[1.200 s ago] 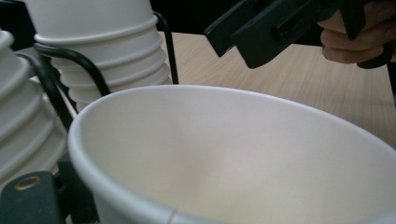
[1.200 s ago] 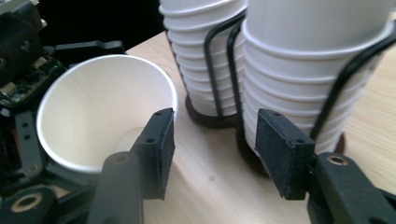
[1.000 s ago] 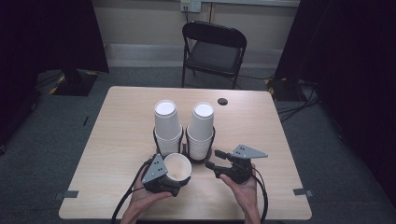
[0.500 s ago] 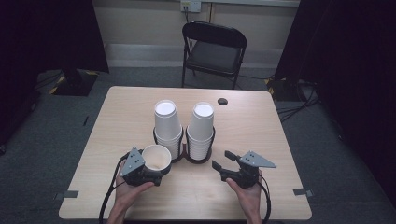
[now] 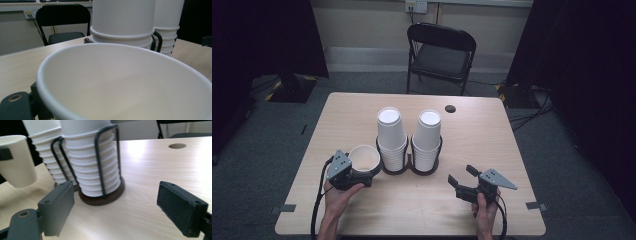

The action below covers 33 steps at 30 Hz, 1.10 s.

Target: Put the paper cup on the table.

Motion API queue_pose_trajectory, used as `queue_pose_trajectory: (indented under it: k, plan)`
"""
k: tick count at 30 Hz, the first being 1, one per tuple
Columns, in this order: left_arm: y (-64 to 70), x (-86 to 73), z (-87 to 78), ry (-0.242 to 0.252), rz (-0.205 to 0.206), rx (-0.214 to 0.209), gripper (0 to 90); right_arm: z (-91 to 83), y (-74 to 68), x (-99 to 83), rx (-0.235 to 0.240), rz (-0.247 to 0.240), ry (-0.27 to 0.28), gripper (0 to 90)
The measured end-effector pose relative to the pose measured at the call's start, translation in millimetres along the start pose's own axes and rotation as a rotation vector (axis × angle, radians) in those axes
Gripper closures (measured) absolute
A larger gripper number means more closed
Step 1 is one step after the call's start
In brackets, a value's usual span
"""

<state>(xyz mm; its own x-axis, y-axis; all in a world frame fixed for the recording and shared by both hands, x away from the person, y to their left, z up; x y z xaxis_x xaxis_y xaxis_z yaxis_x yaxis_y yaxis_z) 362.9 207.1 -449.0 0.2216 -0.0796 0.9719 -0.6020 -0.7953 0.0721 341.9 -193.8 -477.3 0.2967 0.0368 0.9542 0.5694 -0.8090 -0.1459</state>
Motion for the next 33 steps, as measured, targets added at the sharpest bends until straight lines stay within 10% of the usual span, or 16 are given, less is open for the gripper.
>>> queue_pose_trajectory:
  k: [9,33]
  plan:
    - [-18.8,4.8,-0.8,0.037,-0.053,0.029,8.8,0.2,5.9,-15.7,-0.129,-0.021,0.001,14.2]
    - [-66.5,12.5,28.8,0.061,-0.119,0.117,8.2,1.0,1.1,-22.8,-0.148,-0.068,0.041,13.8]
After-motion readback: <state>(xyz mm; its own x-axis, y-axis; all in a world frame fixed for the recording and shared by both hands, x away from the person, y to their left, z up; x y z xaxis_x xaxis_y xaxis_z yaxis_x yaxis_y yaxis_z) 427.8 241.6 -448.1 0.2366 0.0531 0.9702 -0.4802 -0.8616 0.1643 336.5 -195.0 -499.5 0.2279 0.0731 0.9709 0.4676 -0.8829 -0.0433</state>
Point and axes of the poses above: each handheld gripper's, and its own axes: z roughly forward along the jaws, x roughly out of its top, y roughly to its right, the point moved 2 cm from there along z, roughly forward along the jaws, and after that the axes turned 4 degrees about -z, right-handed, at the moved point
